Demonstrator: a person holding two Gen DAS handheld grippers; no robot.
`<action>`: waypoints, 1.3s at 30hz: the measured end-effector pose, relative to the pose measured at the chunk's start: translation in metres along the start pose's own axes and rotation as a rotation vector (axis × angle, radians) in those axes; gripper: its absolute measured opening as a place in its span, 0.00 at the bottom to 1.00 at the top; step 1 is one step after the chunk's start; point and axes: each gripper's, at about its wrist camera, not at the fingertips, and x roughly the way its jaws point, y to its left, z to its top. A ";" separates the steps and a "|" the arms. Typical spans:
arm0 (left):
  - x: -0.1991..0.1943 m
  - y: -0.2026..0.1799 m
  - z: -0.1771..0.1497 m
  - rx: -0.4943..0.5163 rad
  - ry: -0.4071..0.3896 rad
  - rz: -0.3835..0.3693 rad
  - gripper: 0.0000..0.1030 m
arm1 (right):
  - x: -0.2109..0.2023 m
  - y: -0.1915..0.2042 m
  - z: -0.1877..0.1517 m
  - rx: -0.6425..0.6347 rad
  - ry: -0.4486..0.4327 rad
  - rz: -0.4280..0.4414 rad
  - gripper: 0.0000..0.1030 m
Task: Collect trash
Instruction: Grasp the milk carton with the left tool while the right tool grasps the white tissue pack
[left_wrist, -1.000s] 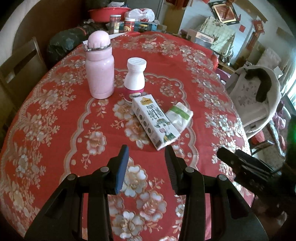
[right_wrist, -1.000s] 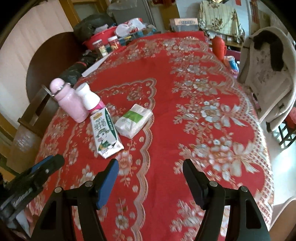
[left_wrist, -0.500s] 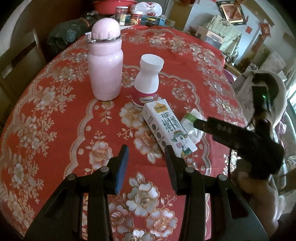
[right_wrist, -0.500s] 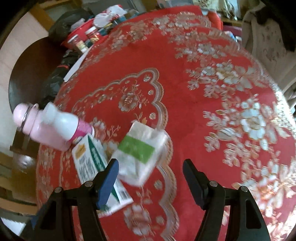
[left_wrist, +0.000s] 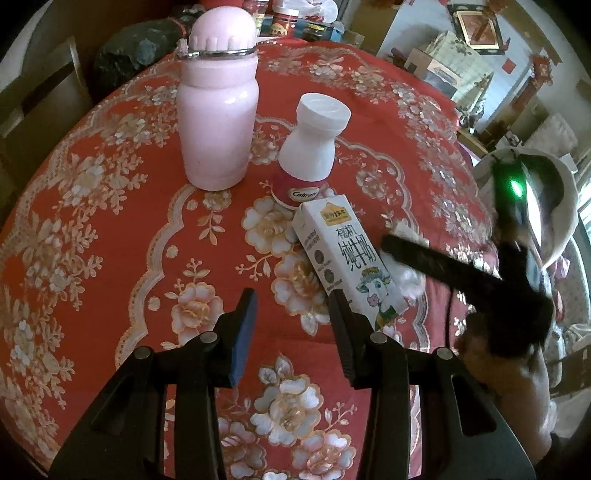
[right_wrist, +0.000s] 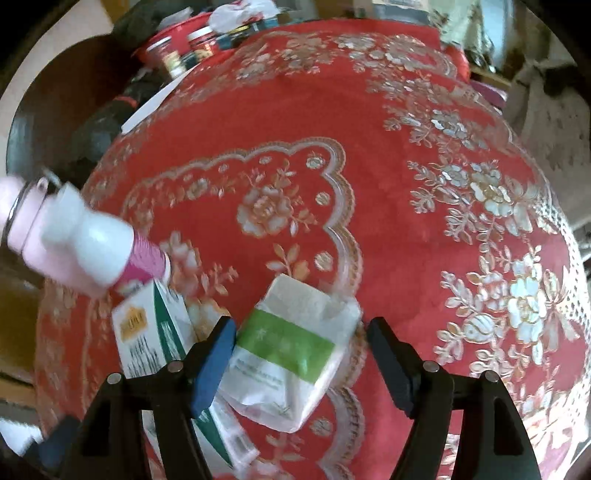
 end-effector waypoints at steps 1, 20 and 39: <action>0.002 -0.001 0.001 -0.009 0.006 -0.010 0.37 | -0.003 -0.005 -0.004 -0.020 0.004 0.006 0.69; 0.062 -0.043 0.026 -0.057 0.050 0.015 0.58 | -0.041 -0.048 -0.034 -0.145 -0.052 0.062 0.73; 0.044 -0.034 0.001 0.063 0.084 -0.035 0.57 | -0.018 -0.031 -0.035 -0.254 -0.063 0.033 0.48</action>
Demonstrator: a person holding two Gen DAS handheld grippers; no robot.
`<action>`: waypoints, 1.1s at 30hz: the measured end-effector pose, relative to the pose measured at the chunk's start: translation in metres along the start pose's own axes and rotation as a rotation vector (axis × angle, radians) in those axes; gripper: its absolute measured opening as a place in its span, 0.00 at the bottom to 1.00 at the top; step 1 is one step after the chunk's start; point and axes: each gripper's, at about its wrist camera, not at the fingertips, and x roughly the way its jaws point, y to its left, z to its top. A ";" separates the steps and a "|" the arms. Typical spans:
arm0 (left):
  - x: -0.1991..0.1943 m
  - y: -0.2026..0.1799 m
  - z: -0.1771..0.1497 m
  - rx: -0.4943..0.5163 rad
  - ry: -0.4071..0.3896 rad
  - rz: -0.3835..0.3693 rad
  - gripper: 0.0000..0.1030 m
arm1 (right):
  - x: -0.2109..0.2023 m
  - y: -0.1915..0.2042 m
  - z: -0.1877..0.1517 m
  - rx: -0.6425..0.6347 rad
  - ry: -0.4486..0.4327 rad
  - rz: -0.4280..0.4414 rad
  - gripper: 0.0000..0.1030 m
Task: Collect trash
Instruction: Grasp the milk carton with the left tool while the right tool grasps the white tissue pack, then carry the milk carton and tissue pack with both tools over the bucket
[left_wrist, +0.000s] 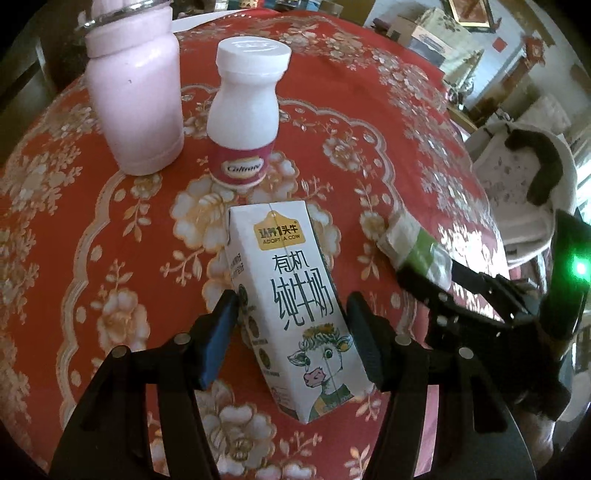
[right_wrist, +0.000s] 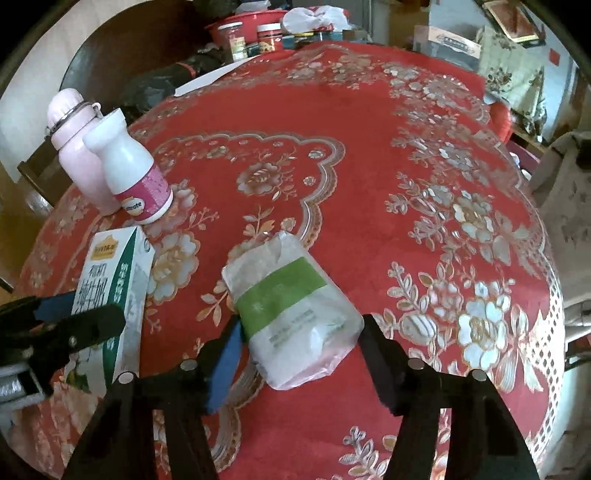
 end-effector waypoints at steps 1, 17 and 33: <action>-0.003 -0.001 -0.003 0.010 -0.002 0.004 0.57 | -0.003 0.000 -0.003 0.010 0.001 0.005 0.46; -0.048 -0.040 -0.060 0.117 -0.051 0.005 0.57 | -0.090 -0.017 -0.097 0.275 -0.074 0.084 0.43; -0.077 -0.133 -0.132 0.239 -0.059 -0.061 0.57 | -0.173 -0.064 -0.179 0.387 -0.137 0.014 0.43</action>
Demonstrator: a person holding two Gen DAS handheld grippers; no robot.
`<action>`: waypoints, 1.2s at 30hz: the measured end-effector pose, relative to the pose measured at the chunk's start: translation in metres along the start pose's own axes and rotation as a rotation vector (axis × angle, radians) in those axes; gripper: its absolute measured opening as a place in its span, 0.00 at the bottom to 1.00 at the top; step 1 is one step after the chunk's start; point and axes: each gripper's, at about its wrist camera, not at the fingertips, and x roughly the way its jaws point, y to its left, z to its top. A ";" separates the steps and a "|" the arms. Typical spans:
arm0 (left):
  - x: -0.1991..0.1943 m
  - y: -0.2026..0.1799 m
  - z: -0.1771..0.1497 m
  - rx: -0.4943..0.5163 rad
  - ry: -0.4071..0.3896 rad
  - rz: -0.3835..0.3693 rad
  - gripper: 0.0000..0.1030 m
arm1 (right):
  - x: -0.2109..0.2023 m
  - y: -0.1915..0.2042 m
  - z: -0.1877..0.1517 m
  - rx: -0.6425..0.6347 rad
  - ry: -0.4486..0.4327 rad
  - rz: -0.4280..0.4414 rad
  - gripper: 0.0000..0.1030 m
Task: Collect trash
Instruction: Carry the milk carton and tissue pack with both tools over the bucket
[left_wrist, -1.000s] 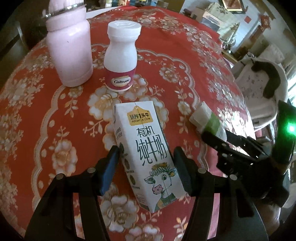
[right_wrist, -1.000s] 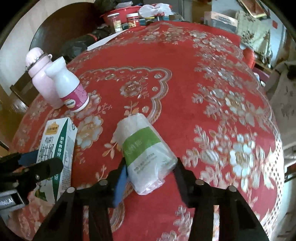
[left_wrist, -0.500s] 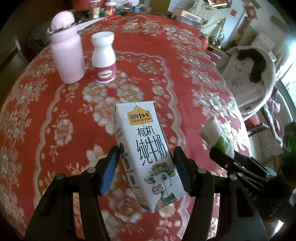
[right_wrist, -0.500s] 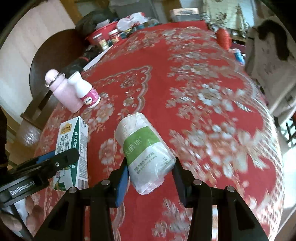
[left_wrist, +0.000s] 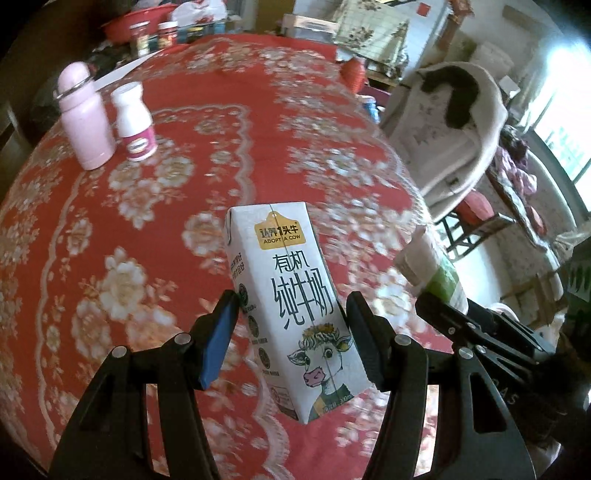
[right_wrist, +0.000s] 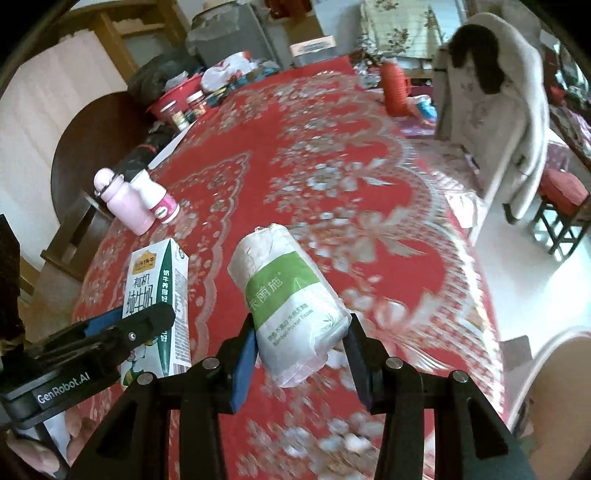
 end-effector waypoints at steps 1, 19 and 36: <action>-0.001 -0.005 -0.001 0.007 0.000 -0.004 0.57 | -0.005 -0.005 -0.002 0.007 -0.002 -0.003 0.43; -0.002 -0.144 -0.031 0.194 0.010 -0.100 0.57 | -0.095 -0.114 -0.048 0.157 -0.059 -0.127 0.43; 0.023 -0.265 -0.070 0.370 0.083 -0.203 0.57 | -0.153 -0.213 -0.100 0.333 -0.067 -0.250 0.43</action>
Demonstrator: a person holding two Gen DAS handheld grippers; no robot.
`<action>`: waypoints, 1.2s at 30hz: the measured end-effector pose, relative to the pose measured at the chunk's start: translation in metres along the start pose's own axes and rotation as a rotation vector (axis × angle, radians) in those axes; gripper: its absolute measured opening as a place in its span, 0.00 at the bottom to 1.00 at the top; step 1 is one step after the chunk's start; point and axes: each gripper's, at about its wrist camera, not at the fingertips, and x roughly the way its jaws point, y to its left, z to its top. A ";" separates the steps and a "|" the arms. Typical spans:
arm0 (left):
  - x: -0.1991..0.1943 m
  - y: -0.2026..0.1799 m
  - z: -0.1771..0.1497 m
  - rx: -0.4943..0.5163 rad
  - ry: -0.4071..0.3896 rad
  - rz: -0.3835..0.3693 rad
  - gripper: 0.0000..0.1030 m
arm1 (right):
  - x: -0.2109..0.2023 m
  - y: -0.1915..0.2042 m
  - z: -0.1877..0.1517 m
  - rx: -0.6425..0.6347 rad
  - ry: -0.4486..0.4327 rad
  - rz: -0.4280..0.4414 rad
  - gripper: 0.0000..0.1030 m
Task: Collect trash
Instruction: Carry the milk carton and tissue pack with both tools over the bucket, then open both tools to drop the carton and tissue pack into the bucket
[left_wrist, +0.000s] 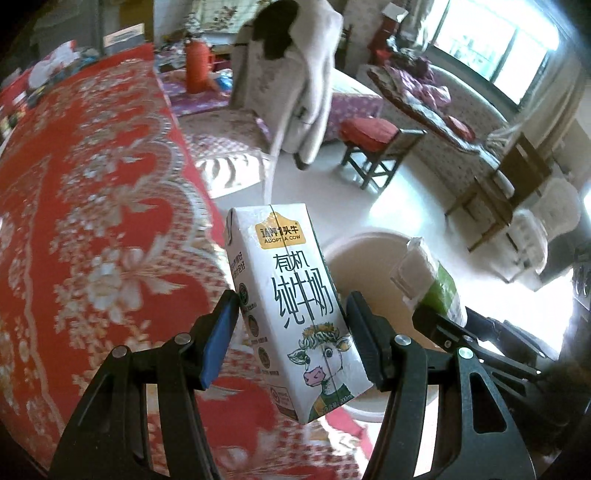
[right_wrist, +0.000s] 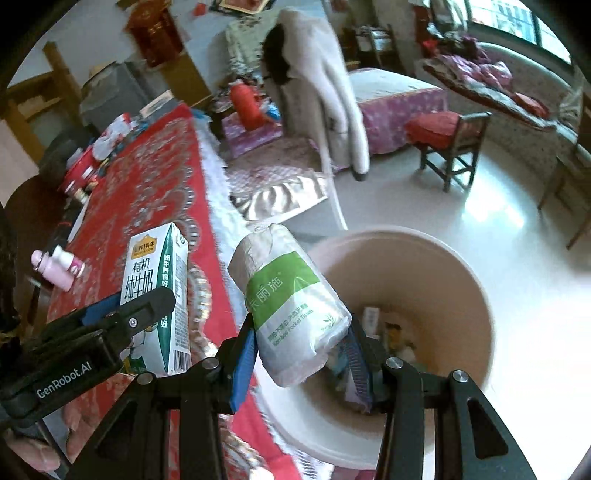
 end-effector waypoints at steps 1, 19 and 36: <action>0.003 -0.005 0.000 0.009 0.004 -0.004 0.57 | -0.001 -0.007 -0.002 0.013 0.001 -0.005 0.43; 0.042 -0.058 -0.010 0.083 0.090 -0.055 0.57 | -0.004 -0.068 -0.023 0.138 0.042 -0.068 0.43; 0.054 -0.068 -0.017 0.084 0.131 -0.070 0.57 | -0.003 -0.086 -0.033 0.174 0.064 -0.087 0.43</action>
